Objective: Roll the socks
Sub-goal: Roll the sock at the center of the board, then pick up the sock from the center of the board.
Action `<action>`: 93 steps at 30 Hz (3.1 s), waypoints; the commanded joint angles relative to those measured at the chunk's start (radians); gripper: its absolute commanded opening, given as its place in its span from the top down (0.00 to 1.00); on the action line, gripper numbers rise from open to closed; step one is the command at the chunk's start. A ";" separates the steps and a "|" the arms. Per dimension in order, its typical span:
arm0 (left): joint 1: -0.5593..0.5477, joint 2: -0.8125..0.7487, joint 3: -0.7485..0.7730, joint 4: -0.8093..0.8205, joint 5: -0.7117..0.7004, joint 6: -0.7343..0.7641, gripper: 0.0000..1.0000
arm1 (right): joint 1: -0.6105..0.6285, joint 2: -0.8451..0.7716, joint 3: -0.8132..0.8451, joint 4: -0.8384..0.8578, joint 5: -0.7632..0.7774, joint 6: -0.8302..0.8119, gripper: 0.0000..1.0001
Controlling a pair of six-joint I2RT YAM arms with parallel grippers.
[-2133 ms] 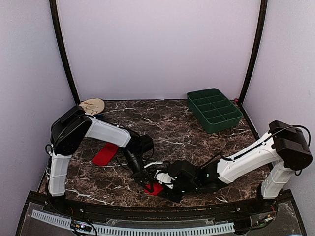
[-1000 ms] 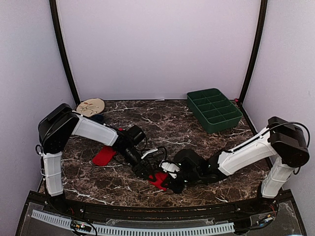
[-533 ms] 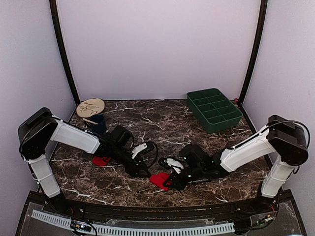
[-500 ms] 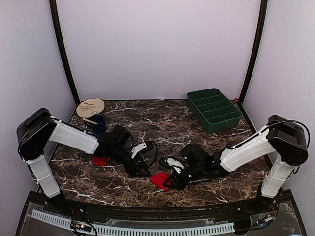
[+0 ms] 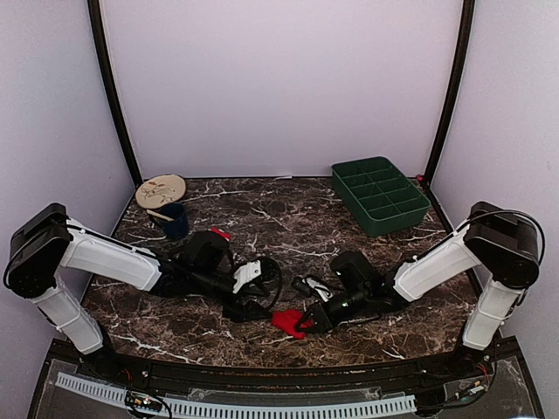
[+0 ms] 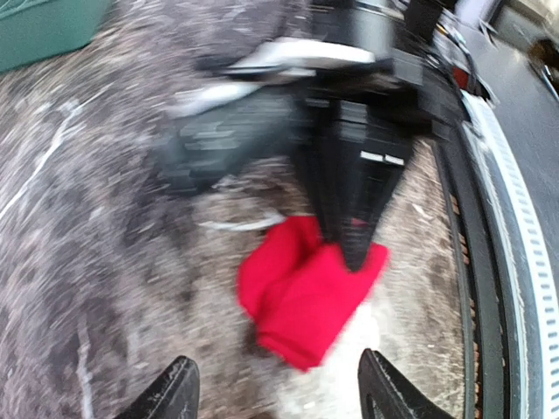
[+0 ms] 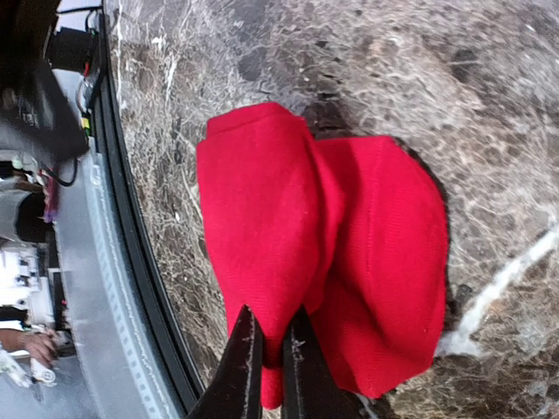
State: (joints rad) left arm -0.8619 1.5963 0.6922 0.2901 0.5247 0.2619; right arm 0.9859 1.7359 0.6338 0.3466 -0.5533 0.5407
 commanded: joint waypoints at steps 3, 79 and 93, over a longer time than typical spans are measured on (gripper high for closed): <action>-0.108 -0.039 -0.027 -0.035 -0.044 0.152 0.33 | -0.043 0.045 -0.042 0.099 -0.121 0.080 1.00; -0.272 0.346 0.322 -0.396 -0.086 0.539 1.00 | -0.091 0.035 0.047 -0.128 -0.237 0.012 1.00; -0.226 0.346 0.335 -0.475 0.038 0.463 1.00 | -0.105 -0.125 0.014 -0.254 -0.113 -0.025 0.66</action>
State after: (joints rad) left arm -1.1084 1.9129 1.0439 -0.0566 0.5121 0.7788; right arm 0.8963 1.6764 0.6704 0.1246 -0.7338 0.5312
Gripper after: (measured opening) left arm 0.131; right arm 0.328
